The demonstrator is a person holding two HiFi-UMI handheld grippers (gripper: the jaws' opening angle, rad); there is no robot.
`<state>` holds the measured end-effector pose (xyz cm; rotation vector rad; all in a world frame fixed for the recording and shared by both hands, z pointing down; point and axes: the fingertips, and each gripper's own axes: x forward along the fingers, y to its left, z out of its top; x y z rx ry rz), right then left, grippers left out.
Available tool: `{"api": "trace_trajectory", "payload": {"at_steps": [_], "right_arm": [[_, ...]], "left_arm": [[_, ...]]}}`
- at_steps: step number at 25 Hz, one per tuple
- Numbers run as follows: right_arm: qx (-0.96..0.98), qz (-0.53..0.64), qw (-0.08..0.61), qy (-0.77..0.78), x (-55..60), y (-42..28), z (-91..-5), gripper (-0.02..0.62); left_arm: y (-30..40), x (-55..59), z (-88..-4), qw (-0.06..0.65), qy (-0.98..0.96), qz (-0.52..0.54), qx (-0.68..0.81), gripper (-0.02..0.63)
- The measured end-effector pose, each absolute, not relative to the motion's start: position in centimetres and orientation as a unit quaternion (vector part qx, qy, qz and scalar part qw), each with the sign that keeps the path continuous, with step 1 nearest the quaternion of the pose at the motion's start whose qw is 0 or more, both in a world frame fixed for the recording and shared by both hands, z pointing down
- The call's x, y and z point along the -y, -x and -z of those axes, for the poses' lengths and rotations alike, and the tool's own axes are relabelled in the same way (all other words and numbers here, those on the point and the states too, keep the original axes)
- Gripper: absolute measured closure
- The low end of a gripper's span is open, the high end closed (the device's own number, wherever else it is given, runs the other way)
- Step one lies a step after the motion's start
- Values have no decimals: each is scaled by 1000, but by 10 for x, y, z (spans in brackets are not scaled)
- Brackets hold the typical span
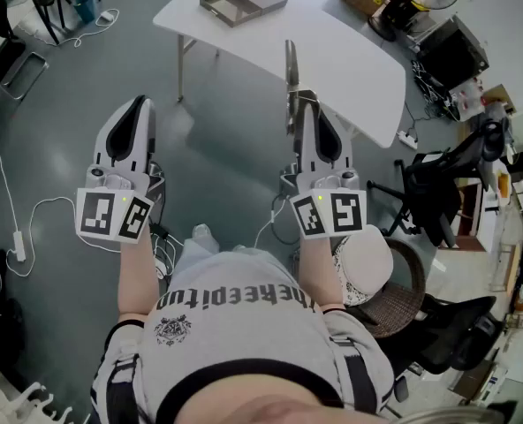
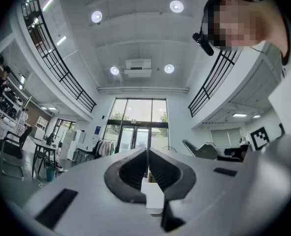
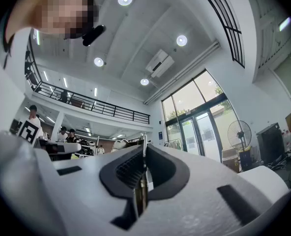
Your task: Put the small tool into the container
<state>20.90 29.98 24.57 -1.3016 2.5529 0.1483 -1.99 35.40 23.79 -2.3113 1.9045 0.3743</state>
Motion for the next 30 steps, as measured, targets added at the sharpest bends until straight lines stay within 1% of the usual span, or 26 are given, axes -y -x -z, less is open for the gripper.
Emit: {"api": "trace_trajectory", "payload": {"at_steps": [11, 30], "right_arm": [[-884, -50, 138, 444, -297, -200, -247, 594], [-871, -33, 153, 466, -275, -146, -255, 594]], "left_arm": [[27, -355, -239, 61, 760, -122, -635, 592], [90, -326, -242, 60, 775, -128, -616, 592]]}}
